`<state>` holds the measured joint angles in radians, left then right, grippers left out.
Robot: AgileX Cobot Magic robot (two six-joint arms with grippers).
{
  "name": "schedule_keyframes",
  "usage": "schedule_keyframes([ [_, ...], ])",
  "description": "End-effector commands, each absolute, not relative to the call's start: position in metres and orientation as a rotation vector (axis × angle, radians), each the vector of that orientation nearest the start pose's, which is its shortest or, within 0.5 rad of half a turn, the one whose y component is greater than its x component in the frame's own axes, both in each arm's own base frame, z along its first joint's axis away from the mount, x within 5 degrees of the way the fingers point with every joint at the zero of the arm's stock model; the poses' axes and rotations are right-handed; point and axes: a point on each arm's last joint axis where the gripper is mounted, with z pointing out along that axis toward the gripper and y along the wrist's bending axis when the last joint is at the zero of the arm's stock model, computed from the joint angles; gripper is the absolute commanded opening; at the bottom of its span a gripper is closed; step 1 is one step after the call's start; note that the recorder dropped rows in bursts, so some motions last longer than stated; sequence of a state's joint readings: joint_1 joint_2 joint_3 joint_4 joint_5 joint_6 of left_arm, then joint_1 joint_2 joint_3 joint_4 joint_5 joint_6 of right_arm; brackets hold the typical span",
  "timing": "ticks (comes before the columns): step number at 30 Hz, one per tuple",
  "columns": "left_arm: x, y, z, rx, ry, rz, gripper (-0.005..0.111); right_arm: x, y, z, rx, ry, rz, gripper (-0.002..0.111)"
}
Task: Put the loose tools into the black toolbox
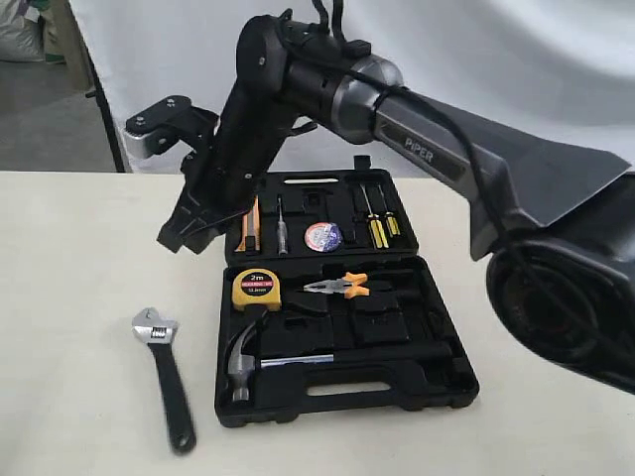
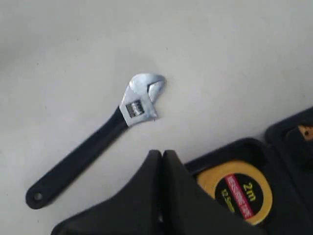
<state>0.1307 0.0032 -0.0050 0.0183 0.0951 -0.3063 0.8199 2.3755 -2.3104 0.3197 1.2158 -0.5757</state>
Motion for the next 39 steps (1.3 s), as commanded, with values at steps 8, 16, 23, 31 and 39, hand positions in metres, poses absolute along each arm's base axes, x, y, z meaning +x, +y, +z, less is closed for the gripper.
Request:
schedule_keyframes([
  [8,0.055,0.009,0.208,-0.346,1.526,-0.103,0.001,0.316,0.385,0.205,-1.701,2.371,0.654,0.005],
  [16,0.055,0.009,0.208,-0.346,1.526,-0.103,0.001,0.282,0.427,0.199,-1.653,2.278,0.474,0.067],
  [23,0.055,0.009,0.208,-0.346,1.526,-0.103,0.001,0.286,0.439,0.159,-1.638,2.285,0.458,0.071],
  [31,0.055,0.009,0.208,-0.346,1.526,-0.103,0.001,0.298,0.451,0.119,-1.556,2.251,0.462,0.071],
  [39,0.055,0.009,0.208,-0.346,1.526,-0.103,0.001,0.289,0.455,0.097,-1.654,2.247,0.437,0.04],
])
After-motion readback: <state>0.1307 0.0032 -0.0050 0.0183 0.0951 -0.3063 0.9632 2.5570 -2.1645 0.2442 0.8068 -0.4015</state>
